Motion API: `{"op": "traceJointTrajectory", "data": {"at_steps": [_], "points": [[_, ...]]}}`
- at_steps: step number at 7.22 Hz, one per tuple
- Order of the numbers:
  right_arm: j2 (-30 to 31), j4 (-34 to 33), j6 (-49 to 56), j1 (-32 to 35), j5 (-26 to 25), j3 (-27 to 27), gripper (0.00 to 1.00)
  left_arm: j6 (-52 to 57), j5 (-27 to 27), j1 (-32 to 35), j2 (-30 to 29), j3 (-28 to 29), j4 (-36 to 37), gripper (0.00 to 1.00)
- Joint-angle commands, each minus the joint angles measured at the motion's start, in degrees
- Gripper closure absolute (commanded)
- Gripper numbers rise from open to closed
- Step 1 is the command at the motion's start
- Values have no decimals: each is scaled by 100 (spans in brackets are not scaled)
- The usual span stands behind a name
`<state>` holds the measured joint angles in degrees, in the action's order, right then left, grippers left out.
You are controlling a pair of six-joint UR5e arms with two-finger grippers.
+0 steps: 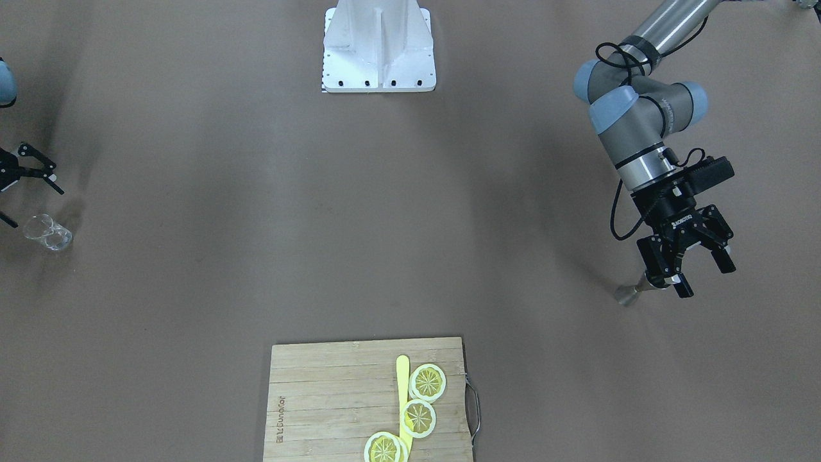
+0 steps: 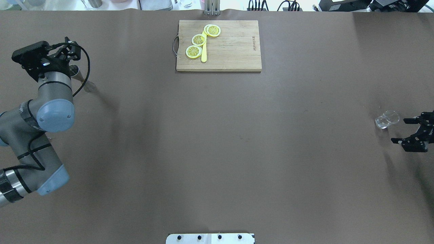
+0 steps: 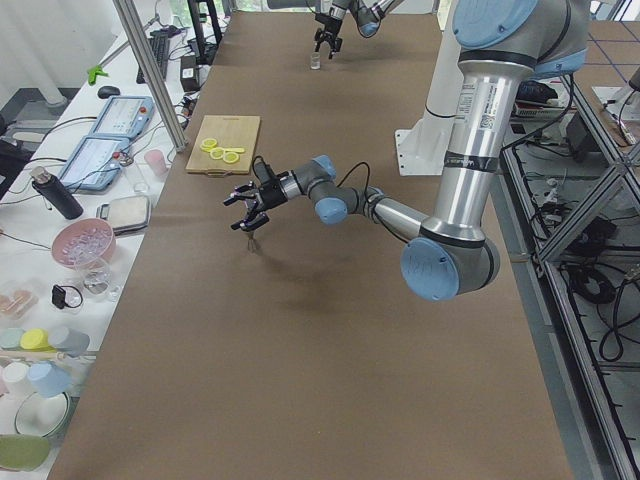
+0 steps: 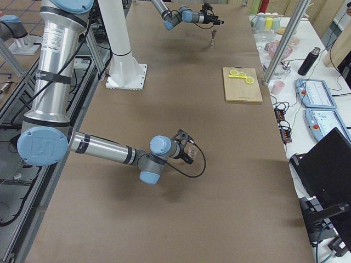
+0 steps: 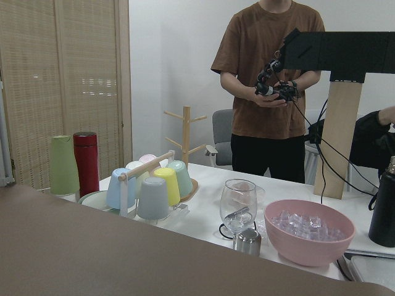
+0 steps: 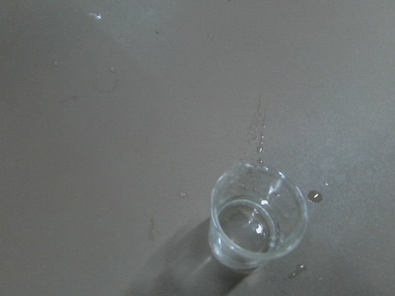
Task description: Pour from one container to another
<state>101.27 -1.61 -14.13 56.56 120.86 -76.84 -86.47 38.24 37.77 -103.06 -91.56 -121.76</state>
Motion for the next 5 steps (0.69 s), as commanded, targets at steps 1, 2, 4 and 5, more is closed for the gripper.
{"op": "traceJointTrajectory", "data": {"at_steps": [1,2,4,5], "points": [[-89,381,-263,4,7,266,0,-72,-360,-225,-30,190,3,3],[-212,381,-396,4,-36,274,0,-89,-483,-314,-38,322,3,3],[-248,459,-397,4,-80,362,0,-387,-702,-533,-29,507,-41,3],[-300,869,-397,4,-420,589,0,-545,-721,-578,-29,543,-50,3]]}}
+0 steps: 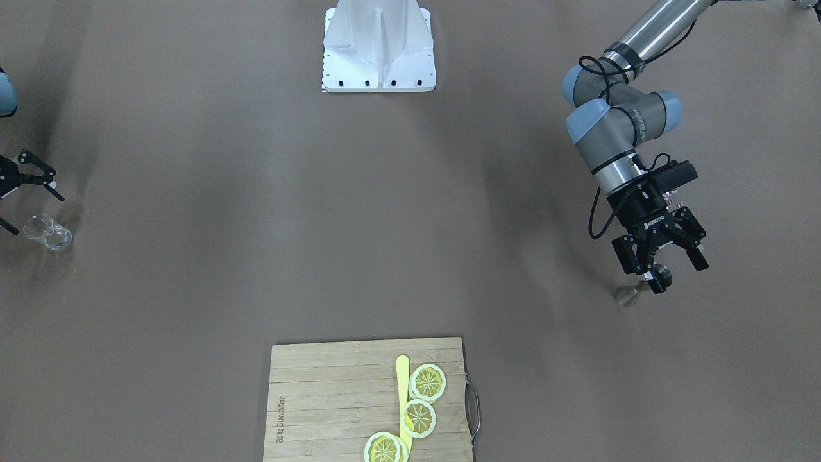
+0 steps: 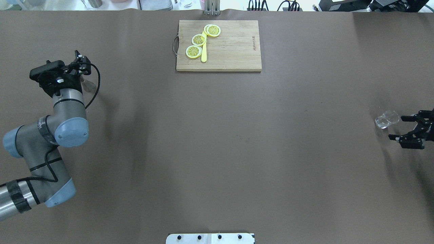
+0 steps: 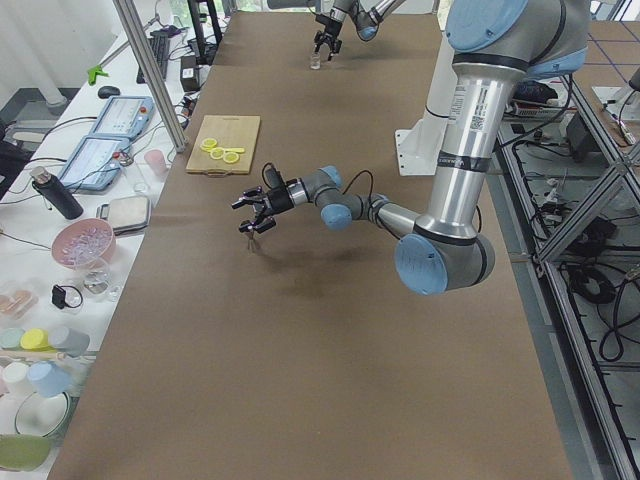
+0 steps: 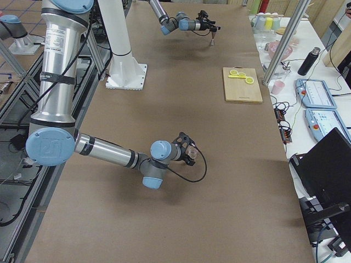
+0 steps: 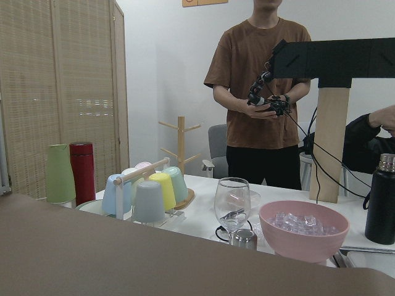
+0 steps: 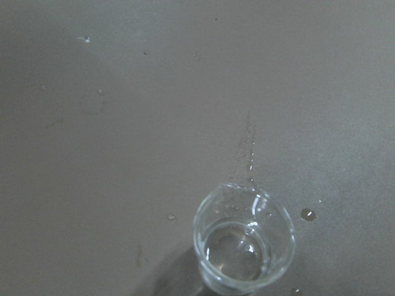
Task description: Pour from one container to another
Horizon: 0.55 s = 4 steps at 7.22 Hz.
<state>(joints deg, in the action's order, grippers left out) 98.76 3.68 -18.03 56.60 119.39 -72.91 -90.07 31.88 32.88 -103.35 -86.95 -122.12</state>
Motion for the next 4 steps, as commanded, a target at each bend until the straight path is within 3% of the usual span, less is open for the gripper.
{"op": "traceJointTrajectory", "data": {"at_steps": [1,4], "points": [[-232,571,-16,-9,-276,564,0,-395,-94,-185,-1,186,-14,3],[-506,766,-498,-9,-311,735,0,-573,-181,-360,-28,494,-14,3]]}}
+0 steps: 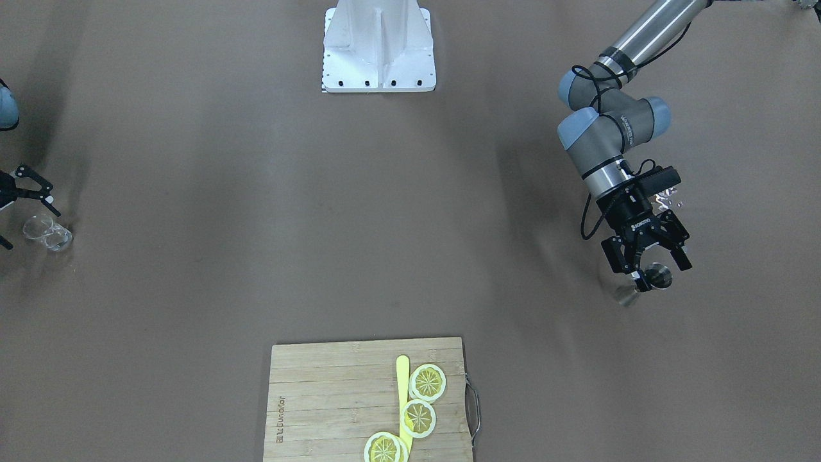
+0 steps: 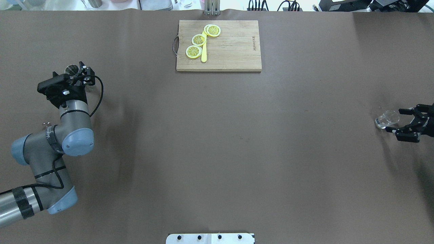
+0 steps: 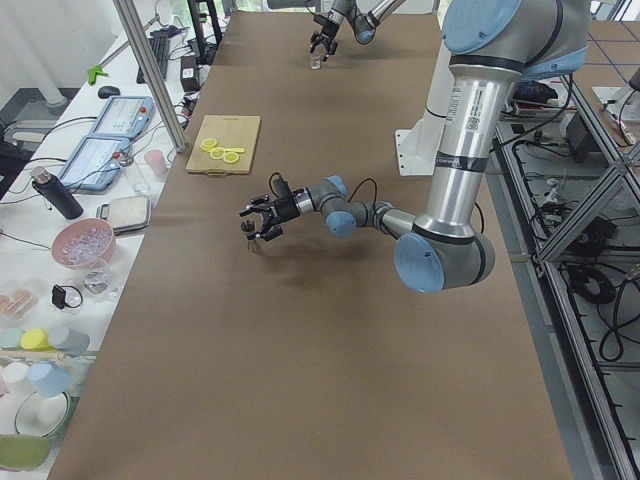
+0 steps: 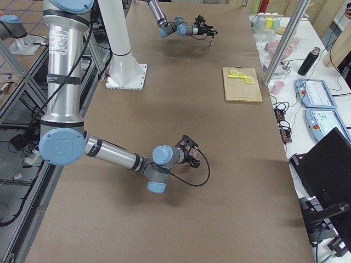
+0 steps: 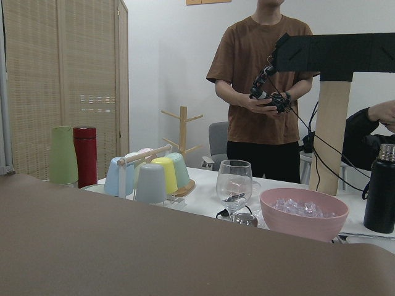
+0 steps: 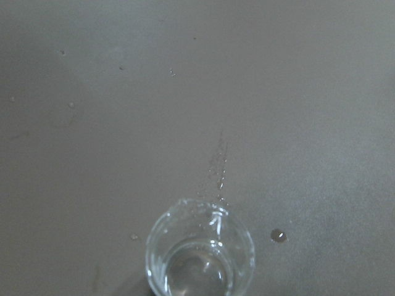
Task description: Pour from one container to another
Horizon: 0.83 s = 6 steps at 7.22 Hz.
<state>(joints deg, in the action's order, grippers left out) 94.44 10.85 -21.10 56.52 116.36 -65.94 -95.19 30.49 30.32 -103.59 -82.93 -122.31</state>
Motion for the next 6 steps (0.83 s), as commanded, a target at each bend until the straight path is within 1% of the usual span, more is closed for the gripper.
{"op": "traceJointTrajectory", "data": {"at_steps": [1,2,4,5,6], "points": [[-101,41,-245,-1,-8,38,0,-61,-78,-123,-108,259,5,3],[-110,49,-271,-9,-8,73,0,-61,-217,-123,-153,347,40,3],[-145,41,-272,-44,-8,82,0,-70,-245,-158,-206,436,41,3],[-188,40,-289,-88,9,108,0,-70,-245,-158,-302,575,41,3],[-293,58,-289,-115,35,273,0,-122,-245,-158,-329,594,32,3]]}}
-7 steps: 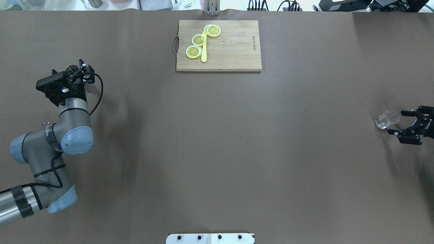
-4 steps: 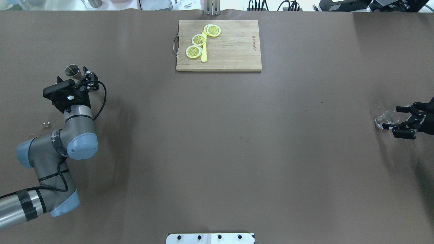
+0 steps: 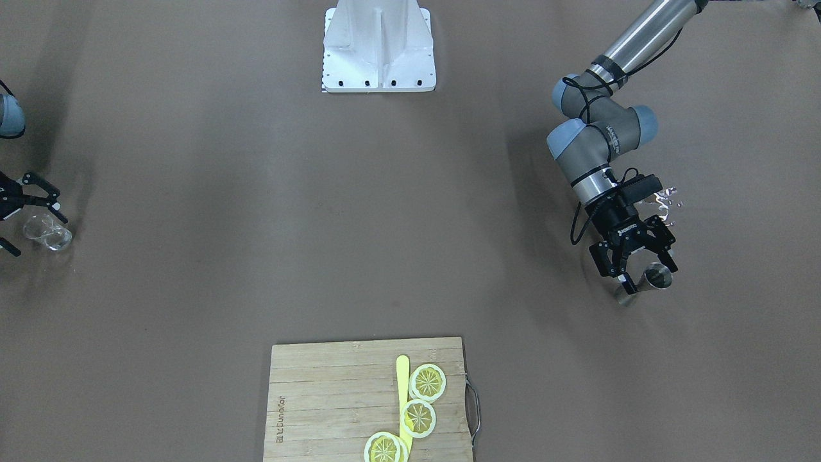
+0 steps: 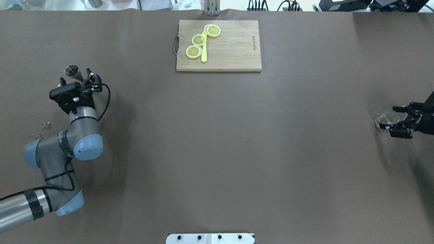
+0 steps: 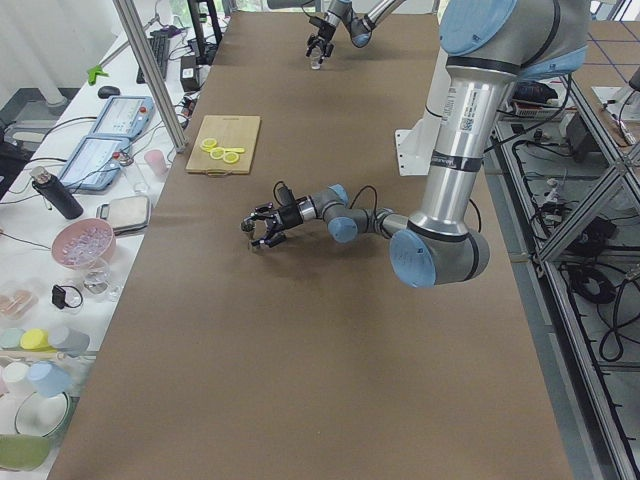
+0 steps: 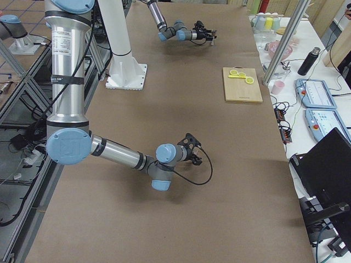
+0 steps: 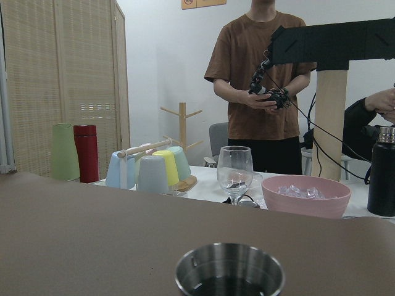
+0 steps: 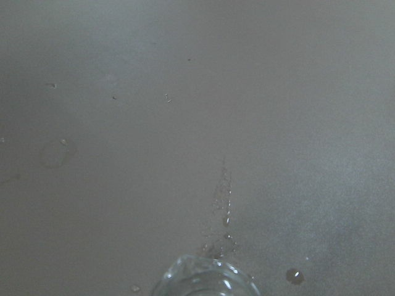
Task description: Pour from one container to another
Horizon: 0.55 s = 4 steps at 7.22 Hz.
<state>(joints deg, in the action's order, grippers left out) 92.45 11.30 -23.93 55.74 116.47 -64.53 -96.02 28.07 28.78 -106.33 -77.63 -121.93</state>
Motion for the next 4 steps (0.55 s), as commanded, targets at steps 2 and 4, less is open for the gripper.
{"op": "traceJointTrajectory", "data": {"at_steps": [2,4], "points": [[-95,13,-6,-107,25,142,0,-198,15,5,-63,125,20,3],[-104,100,-15,-133,34,142,0,-277,-3,-4,-63,204,37,7]]}}
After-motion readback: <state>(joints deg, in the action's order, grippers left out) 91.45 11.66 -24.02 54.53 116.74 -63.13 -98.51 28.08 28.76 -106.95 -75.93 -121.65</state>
